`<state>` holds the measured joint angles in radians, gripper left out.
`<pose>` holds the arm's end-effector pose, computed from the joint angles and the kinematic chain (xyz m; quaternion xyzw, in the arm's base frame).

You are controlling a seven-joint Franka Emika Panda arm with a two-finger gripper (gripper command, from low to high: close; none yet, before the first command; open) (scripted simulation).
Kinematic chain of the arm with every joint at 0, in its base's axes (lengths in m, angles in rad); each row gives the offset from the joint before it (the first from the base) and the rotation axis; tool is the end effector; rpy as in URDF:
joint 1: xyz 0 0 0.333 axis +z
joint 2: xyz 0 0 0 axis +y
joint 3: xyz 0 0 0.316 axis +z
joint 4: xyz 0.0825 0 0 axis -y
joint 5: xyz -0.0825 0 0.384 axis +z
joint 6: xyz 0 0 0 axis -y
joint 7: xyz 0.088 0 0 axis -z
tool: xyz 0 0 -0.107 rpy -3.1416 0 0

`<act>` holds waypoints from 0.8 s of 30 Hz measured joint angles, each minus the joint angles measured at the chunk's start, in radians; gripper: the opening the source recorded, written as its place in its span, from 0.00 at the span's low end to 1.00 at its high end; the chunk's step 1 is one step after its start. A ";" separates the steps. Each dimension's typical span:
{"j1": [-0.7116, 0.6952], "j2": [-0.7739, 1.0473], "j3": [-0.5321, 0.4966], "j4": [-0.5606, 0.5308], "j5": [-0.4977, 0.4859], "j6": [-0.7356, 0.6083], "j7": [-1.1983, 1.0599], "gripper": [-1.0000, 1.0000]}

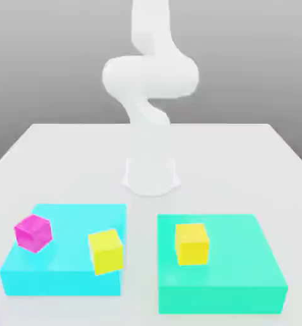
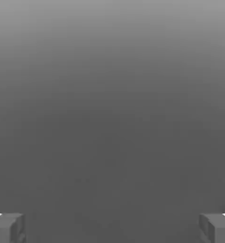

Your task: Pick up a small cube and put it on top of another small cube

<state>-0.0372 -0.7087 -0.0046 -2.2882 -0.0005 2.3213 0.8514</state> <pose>0.3785 -0.0165 0.6863 -0.8406 0.4025 -0.3326 0.1440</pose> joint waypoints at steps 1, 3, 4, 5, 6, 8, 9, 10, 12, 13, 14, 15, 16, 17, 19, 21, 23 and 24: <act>-0.015 0.039 -0.003 0.005 -0.001 0.009 0.023 0.50; -0.044 0.114 -0.008 0.015 -0.003 0.026 0.066 0.50; -0.057 0.151 -0.012 0.020 -0.004 0.034 0.087 0.50; -0.071 0.187 -0.015 0.025 -0.004 0.042 0.108 0.50; -0.084 0.224 -0.019 0.030 -0.004 0.050 0.128 0.50; -0.109 0.296 -0.027 0.039 -0.006 0.067 0.170 0.50; -0.121 0.332 -0.033 0.044 -0.006 0.075 0.190 0.50; -0.132 0.369 -0.038 0.048 -0.006 0.084 0.210 0.50; -0.155 0.441 -0.049 0.058 -0.005 0.101 0.250 0.50; -0.165 0.477 -0.057 0.063 -0.004 0.109 0.270 0.50; -0.174 0.513 -0.064 0.067 -0.003 0.117 0.289 0.50; -0.183 0.550 -0.073 0.072 -0.001 0.125 0.308 0.50; -0.193 0.586 -0.081 0.077 0.002 0.134 0.326 0.50; -0.209 0.622 -0.089 0.082 0.006 0.142 0.344 0.50; -0.238 0.695 -0.100 0.091 0.016 0.159 0.377 0.50; -0.264 0.768 -0.110 0.101 0.028 0.175 0.409 0.50; -0.280 0.841 -0.121 0.110 0.043 0.191 0.439 0.50; -0.288 0.878 -0.128 0.115 0.052 0.199 0.453 0.50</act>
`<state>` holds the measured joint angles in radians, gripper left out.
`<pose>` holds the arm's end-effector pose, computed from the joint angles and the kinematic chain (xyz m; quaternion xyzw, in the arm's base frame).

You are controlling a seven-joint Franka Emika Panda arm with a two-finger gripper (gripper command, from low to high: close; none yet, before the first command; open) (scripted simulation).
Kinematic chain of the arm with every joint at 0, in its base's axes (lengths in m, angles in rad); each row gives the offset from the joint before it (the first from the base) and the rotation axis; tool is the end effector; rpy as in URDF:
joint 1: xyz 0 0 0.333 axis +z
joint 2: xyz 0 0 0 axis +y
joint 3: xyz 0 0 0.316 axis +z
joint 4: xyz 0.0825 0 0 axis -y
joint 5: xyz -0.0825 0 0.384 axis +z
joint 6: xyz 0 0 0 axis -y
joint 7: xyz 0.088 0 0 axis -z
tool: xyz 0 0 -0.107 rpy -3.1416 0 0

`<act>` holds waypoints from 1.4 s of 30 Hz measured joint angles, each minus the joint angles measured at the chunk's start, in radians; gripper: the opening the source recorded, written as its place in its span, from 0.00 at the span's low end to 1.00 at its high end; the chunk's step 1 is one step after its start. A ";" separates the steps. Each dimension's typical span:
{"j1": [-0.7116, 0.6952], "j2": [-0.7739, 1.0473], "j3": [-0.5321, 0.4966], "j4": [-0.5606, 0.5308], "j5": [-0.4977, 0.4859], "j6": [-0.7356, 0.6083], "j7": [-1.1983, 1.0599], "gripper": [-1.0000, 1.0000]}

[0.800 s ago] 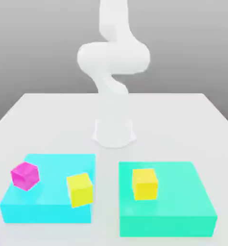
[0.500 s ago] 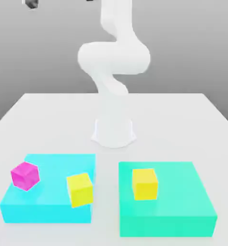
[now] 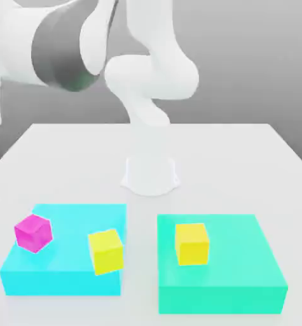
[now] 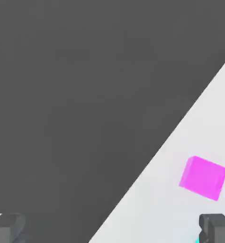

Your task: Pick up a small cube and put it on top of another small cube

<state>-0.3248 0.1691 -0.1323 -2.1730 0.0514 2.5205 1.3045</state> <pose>0.5144 -0.2523 0.3332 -0.6203 0.7792 -0.0796 0.0423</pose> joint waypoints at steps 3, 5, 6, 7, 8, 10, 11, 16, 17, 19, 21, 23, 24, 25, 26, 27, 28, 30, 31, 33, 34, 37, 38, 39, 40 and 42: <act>-0.027 0.111 -0.020 0.015 0.032 0.024 0.039 0.50; -0.048 0.185 -0.031 0.025 0.057 0.039 0.062 0.50; -0.059 0.222 -0.036 0.030 0.070 0.047 0.073 0.50; -0.070 0.259 -0.039 0.035 0.083 0.056 0.083 0.50; -0.079 0.295 -0.036 0.042 0.094 0.075 0.084 0.50; -0.094 0.368 -0.022 0.058 0.114 0.123 0.077 0.50; -0.102 0.404 -0.013 0.067 0.122 0.149 0.072 0.50; -0.106 0.427 -0.008 0.072 0.129 0.168 0.068 0.00; -0.106 0.427 -0.008 0.072 0.129 0.168 0.068 0.00; -0.106 0.427 -0.008 0.072 0.129 0.167 0.068 0.00; -0.097 0.373 -0.021 0.059 0.116 0.126 0.078 0.00; -0.085 0.305 -0.036 0.041 0.098 0.077 0.088 0.00; -0.081 0.270 -0.042 0.020 0.084 0.063 0.081 0.00; -0.077 0.233 -0.048 -0.005 0.070 0.052 0.069 0.00; -0.077 0.197 -0.050 -0.030 0.054 0.042 0.057 0.00; -0.075 0.160 -0.054 -0.057 0.039 0.033 0.044 0.00; -0.073 0.123 -0.057 -0.084 0.024 0.025 0.030 0.00; -0.071 0.050 -0.063 -0.138 -0.005 0.007 0.001 0.00; -0.071 0.013 -0.065 -0.165 -0.018 -0.002 -0.014 0.00; -0.073 -0.061 -0.067 -0.220 -0.042 -0.020 -0.046 0.00; -0.076 -0.098 -0.068 -0.247 -0.053 -0.029 -0.063 0.00; -0.072 -0.208 -0.078 -0.328 -0.080 -0.056 -0.117 0.00; -0.073 -0.245 -0.078 -0.355 -0.088 -0.065 -0.136 0.00; -0.073 -0.281 -0.079 -0.382 -0.094 -0.074 -0.156 0.00; -0.073 -0.318 -0.080 -0.409 -0.100 -0.083 -0.176 0.00; -0.070 -0.303 -0.083 -0.439 -0.093 -0.039 -0.201 0.00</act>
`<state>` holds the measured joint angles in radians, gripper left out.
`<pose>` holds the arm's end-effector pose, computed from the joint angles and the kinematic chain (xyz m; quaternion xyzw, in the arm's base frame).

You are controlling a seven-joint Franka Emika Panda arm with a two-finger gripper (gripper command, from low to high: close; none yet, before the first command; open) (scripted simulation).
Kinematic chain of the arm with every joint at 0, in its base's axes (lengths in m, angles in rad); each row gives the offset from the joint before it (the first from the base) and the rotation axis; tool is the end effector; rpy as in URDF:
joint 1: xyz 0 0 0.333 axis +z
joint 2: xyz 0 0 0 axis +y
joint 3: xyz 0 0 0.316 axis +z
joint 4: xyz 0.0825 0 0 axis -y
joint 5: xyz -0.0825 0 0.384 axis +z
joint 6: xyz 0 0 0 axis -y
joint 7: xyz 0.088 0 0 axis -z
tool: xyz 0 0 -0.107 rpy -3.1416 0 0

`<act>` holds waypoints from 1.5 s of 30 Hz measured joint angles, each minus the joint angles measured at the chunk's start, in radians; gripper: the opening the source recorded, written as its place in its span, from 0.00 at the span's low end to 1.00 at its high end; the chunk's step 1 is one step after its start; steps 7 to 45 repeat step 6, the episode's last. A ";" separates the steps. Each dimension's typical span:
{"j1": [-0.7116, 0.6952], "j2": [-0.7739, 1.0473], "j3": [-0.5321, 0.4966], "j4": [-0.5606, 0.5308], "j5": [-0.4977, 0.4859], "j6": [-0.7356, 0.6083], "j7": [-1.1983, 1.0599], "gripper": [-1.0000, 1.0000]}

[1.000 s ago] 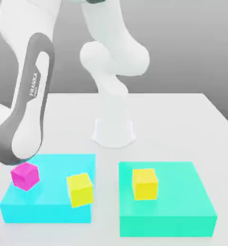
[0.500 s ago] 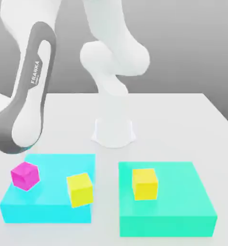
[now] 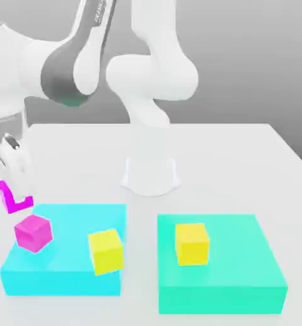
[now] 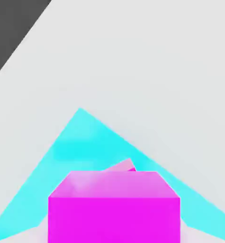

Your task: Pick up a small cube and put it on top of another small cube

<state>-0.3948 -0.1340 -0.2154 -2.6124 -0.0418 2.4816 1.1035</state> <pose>0.3529 -0.2443 0.2974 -0.6679 0.7442 0.0001 0.0015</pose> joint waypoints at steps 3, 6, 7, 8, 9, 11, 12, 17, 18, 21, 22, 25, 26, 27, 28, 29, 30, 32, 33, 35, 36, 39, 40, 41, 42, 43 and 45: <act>0.007 0.092 -0.003 -0.027 0.029 0.117 -0.027 1.00; 0.007 0.092 -0.003 -0.027 0.029 0.117 -0.028 1.00; 0.007 0.092 -0.003 -0.027 0.029 0.117 -0.028 1.00; 0.007 0.092 -0.003 -0.027 0.029 0.117 -0.028 1.00; 0.007 0.092 -0.003 -0.027 0.029 0.117 -0.028 1.00; 0.007 0.092 -0.003 -0.027 0.029 0.117 -0.028 1.00; 0.007 0.092 -0.003 -0.027 0.029 0.117 -0.028 1.00; 0.007 0.092 -0.003 -0.027 0.029 0.117 -0.028 1.00; 0.007 0.092 -0.003 -0.027 0.029 0.117 -0.028 1.00; 0.007 0.092 -0.003 -0.027 0.029 0.117 -0.028 1.00; 0.007 0.092 -0.003 -0.027 0.029 0.117 -0.028 1.00; 0.007 0.092 -0.003 -0.027 0.029 0.117 -0.028 1.00; 0.007 0.092 -0.003 -0.027 0.029 0.117 -0.028 1.00; 0.007 0.092 -0.003 -0.027 0.029 0.117 -0.028 1.00; 0.007 0.092 -0.003 -0.027 0.029 0.117 -0.028 1.00; 0.007 0.092 -0.003 -0.027 0.029 0.117 -0.028 1.00; 0.007 0.092 -0.003 -0.027 0.029 0.117 -0.028 1.00; 0.007 0.092 -0.003 -0.027 0.029 0.117 -0.028 1.00; 0.007 0.092 -0.003 -0.027 0.029 0.117 -0.028 1.00; 0.007 0.092 -0.003 -0.027 0.029 0.117 -0.028 1.00; 0.007 0.092 -0.003 -0.027 0.029 0.117 -0.028 1.00; 0.007 0.092 -0.003 -0.027 0.029 0.117 -0.028 1.00; 0.007 0.092 -0.003 -0.027 0.029 0.117 -0.028 1.00; 0.007 0.092 -0.003 -0.027 0.029 0.117 -0.028 1.00; 0.007 0.092 -0.003 -0.027 0.029 0.117 -0.028 1.00; 0.007 0.092 -0.003 -0.027 0.029 0.117 -0.028 1.00; 0.007 0.092 -0.003 -0.027 0.029 0.117 -0.028 1.00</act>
